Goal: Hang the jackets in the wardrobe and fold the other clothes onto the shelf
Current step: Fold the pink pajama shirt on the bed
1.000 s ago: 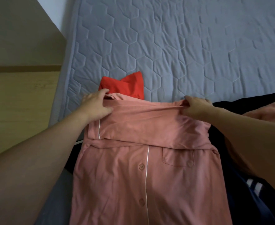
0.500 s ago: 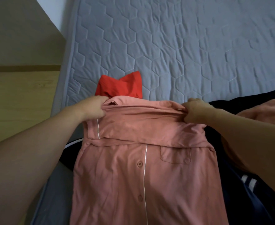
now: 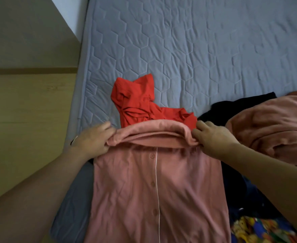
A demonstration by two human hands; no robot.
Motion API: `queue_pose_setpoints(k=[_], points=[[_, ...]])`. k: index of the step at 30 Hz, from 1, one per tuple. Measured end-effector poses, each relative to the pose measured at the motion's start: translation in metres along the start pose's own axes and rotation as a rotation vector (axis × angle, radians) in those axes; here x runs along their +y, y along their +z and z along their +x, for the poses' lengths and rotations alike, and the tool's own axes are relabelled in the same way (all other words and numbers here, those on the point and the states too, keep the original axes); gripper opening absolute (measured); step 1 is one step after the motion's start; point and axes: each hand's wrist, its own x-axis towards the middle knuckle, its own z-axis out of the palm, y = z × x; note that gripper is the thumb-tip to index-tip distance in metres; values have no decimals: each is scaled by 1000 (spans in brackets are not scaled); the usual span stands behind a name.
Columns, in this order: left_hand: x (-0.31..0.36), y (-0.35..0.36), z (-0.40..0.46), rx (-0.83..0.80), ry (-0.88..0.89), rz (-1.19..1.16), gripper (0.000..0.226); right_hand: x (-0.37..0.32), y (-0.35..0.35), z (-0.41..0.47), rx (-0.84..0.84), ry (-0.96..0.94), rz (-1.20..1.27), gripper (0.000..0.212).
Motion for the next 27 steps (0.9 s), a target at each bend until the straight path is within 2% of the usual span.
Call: queue_pose_setpoints(k=[2, 4, 7, 9, 10, 13, 14, 15, 17, 19, 21, 23, 25, 27], points=[[10, 6, -23, -37, 63, 90, 42, -14, 4, -22, 0, -41, 1, 29], [21, 20, -43, -124, 119, 114, 47, -26, 11, -41, -24, -57, -1, 35], [39, 50, -67, -415, 68, 177, 41, -42, 37, -63, -293, -68, -28, 48], [51, 65, -78, -527, 0, 187, 50, -48, 46, -74, -341, -60, 4, 66], [59, 68, -81, -482, -49, 147, 53, -52, 48, -79, -283, -56, 26, 73], [82, 77, -71, -118, -91, 7, 55, -72, 58, -74, 16, 73, 135, 72], [91, 80, -63, -32, -82, 6, 57, -81, 61, -68, 22, 123, 174, 71], [97, 84, -54, -5, -78, 7, 59, -88, 67, -60, 12, 159, 199, 71], [102, 99, -37, -56, -121, -4, 65, -96, 88, -49, -30, 251, 216, 73], [92, 122, -32, -160, -289, -47, 68, -90, 113, -48, -96, 388, 234, 72], [81, 141, -43, -211, -410, 8, 69, -79, 131, -53, -142, 506, 269, 70], [75, 139, -55, -136, -378, 33, 68, -70, 134, -57, -131, 505, 295, 67], [66, 128, -48, 27, -324, 2, 62, -66, 123, -50, -32, 492, 329, 68], [53, 115, -26, 131, -367, -31, 56, -63, 108, -31, 81, 535, 416, 73]])
